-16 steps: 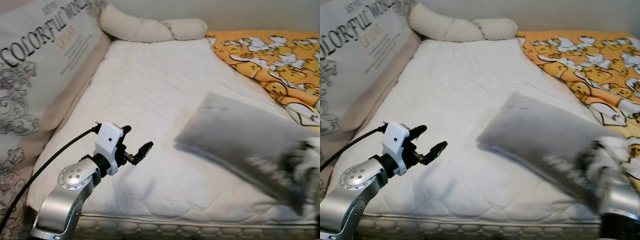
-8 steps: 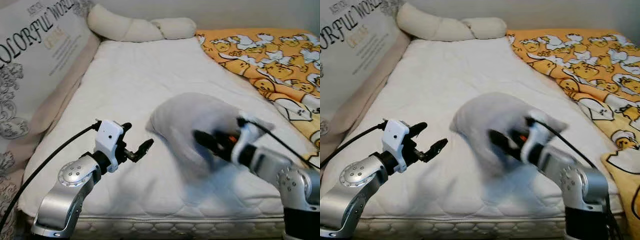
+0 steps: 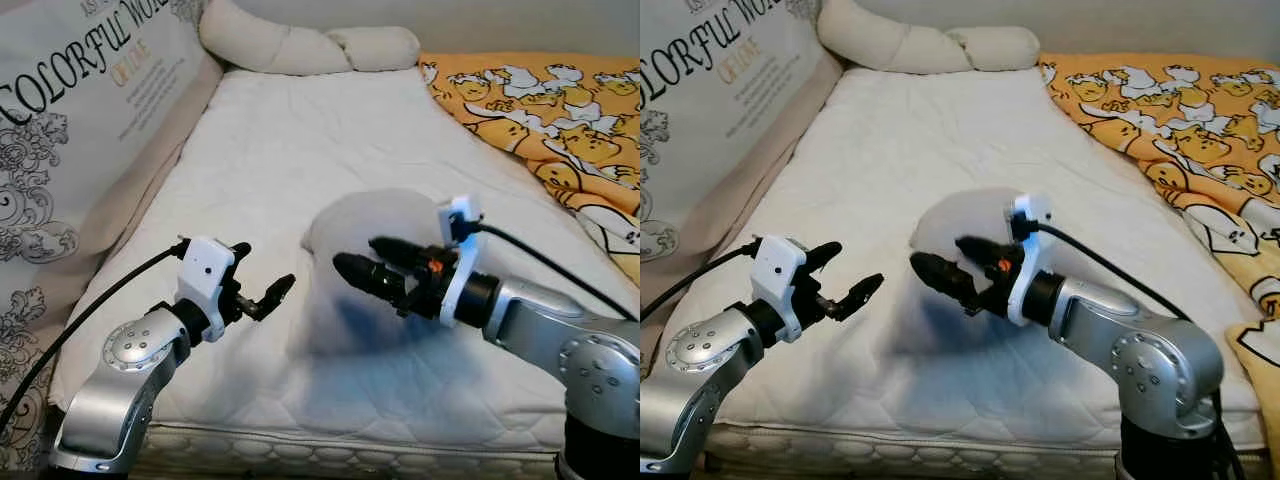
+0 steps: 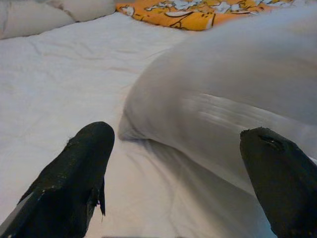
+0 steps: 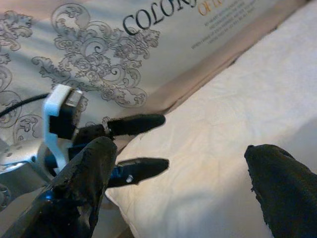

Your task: Clean up the room

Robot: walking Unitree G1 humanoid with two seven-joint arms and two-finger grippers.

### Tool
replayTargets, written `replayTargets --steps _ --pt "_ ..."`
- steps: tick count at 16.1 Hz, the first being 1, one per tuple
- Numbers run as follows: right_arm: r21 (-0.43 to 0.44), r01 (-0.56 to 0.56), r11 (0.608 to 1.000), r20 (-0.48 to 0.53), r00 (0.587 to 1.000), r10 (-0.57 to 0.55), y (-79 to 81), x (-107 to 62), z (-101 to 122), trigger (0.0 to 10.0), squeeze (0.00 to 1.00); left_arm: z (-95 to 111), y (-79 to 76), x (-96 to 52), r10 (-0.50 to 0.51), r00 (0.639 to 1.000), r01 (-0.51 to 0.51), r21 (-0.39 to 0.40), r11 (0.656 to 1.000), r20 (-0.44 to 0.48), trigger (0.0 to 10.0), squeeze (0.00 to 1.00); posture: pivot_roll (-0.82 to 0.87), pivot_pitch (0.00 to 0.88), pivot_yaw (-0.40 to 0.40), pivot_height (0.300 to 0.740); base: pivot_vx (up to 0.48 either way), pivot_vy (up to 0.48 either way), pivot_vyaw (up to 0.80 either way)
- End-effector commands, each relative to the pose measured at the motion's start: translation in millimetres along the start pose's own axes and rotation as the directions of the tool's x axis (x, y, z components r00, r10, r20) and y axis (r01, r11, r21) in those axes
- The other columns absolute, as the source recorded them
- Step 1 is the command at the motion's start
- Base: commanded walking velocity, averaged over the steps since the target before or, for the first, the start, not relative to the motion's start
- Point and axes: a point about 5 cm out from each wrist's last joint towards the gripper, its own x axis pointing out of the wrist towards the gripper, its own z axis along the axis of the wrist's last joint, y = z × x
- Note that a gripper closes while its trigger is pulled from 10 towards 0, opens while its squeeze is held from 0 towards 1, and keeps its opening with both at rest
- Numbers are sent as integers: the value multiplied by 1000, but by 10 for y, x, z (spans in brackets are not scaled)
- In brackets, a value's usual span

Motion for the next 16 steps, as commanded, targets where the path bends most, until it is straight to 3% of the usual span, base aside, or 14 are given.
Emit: replayTargets --steps 1,6,8,10,11,14,15,16 --pt "-30 0 1000 11 1000 0 52 -33 70 10000 0 4 60 -23 12 1000 -12 6 1000 -5 10000 0 -2 0 36 740 0 0 0" --pt "-58 32 998 83 996 -28 84 -47 240 10000 0 -20 64 12 2 1000 -4 -65 998 -31 10000 0 -10 0 45 740 0 0 0" --pt "15 220 975 85 972 -221 -224 -70 273 10000 0 -13 115 140 82 997 -82 -72 994 0 10000 0 -18 0 48 740 0 0 0" --pt "-30 410 912 63 911 -408 -540 -138 233 10000 0 -59 124 330 142 990 -137 -166 977 21 10000 0 -23 0 45 740 0 0 0" --pt "-34 453 891 68 891 -450 -636 -156 205 10000 0 -80 113 396 150 988 -142 -206 968 25 10000 0 -22 0 43 740 0 0 0" --pt "-46 536 843 86 843 -531 -847 -215 157 10000 0 -188 -24 603 59 998 -45 -328 943 31 10000 0 -32 0 56 740 0 0 0" --pt "-37 602 798 56 798 -600 -1082 -269 43 10000 0 -275 -120 741 -3 999 15 -390 921 33 10000 0 -34 0 61 740 0 0 0" --pt "-28 619 785 39 785 -618 -1174 -288 -16 10000 0 -307 -159 785 -22 999 30 -409 912 24 10000 0 -34 0 61 740 0 0 0"
